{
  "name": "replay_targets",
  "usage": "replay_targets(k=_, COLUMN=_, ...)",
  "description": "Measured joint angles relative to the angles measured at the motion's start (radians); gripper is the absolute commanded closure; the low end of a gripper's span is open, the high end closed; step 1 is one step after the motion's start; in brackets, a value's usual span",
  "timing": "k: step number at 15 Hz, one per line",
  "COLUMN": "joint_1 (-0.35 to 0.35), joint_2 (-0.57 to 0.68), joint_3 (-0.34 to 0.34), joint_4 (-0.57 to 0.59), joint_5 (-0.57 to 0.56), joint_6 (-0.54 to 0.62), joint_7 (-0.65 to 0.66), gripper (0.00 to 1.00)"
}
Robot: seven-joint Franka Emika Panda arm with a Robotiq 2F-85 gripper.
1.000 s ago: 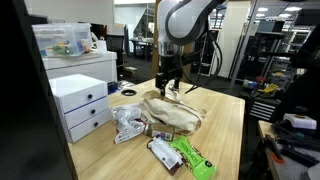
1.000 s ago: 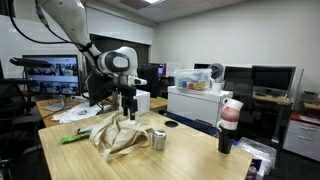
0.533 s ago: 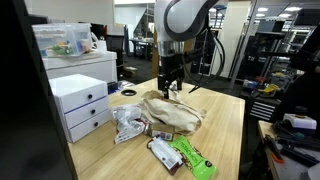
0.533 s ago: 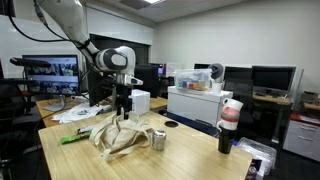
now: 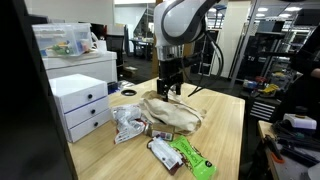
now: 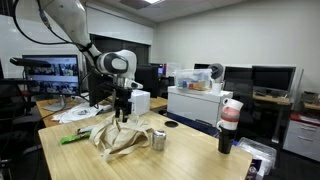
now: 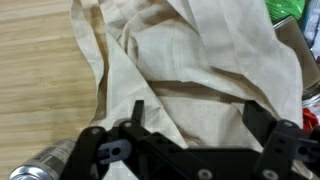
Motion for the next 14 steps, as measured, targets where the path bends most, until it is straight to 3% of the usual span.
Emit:
replay_targets(k=8, joint_1=-0.009, joint_2=0.084, joint_3=0.002, joint_4=0.032, joint_5=0.000, joint_6=0.093, joint_7=-0.028, gripper=0.00)
replay_targets(k=11, joint_1=-0.013, joint_2=0.114, joint_3=-0.001, joint_4=0.032, joint_5=-0.003, joint_6=0.192, joint_7=-0.029, gripper=0.00)
replay_targets(k=14, joint_1=-0.008, joint_2=0.149, joint_3=-0.021, joint_4=0.030, joint_5=-0.025, joint_6=0.368, joint_7=-0.016, gripper=0.00)
